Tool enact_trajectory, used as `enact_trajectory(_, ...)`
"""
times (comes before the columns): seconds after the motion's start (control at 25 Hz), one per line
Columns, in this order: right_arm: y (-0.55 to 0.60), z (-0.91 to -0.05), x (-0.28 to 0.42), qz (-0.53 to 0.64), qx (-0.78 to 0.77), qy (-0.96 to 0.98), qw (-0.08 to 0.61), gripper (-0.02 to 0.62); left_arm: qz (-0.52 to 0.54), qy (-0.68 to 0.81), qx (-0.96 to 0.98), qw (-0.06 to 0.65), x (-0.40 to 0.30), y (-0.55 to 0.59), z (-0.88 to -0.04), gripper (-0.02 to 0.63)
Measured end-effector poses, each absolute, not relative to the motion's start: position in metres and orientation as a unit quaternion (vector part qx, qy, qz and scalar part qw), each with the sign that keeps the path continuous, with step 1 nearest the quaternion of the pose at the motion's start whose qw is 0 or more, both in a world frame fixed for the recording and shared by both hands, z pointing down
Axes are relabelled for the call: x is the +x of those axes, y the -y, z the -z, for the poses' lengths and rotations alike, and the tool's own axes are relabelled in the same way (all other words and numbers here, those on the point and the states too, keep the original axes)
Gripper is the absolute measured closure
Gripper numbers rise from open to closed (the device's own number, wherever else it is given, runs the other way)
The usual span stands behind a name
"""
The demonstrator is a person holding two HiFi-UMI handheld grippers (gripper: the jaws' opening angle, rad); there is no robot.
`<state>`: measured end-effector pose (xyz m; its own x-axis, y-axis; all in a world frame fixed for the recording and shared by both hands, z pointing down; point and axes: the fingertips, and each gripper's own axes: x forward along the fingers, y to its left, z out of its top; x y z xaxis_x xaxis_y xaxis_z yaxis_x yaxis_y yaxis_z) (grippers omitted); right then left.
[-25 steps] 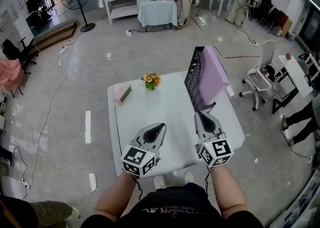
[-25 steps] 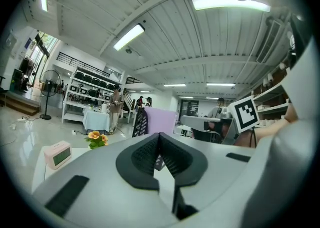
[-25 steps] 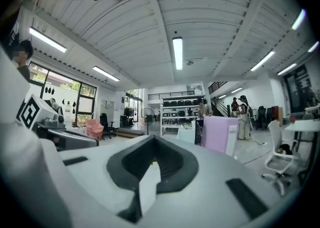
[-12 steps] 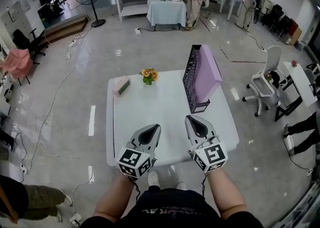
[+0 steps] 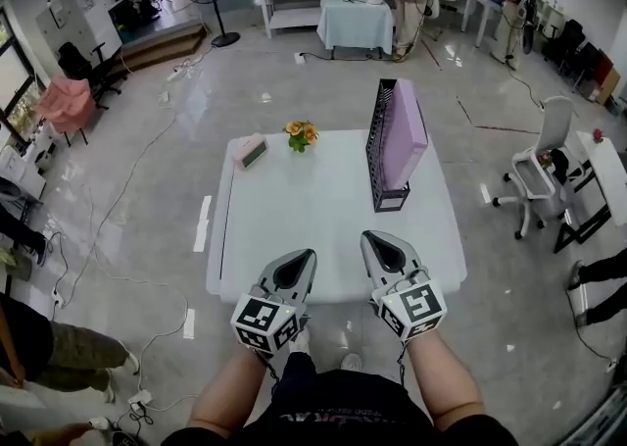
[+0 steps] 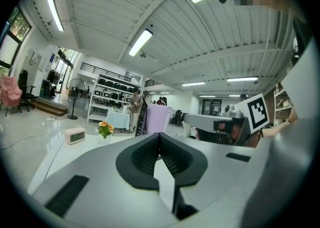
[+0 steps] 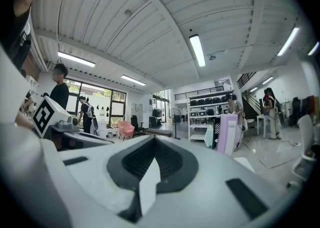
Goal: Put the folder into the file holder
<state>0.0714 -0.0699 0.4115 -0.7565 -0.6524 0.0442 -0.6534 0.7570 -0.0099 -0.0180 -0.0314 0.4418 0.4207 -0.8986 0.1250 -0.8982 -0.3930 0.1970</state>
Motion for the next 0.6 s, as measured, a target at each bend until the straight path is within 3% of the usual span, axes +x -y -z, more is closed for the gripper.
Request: enact_trajectory(0.6,0.033,-0.420,0.100,-0.018,0.292,0.956,0.019,0.595,0.006,0.580,0.807,0.113,0.019,-0.010,-0.445,0.603)
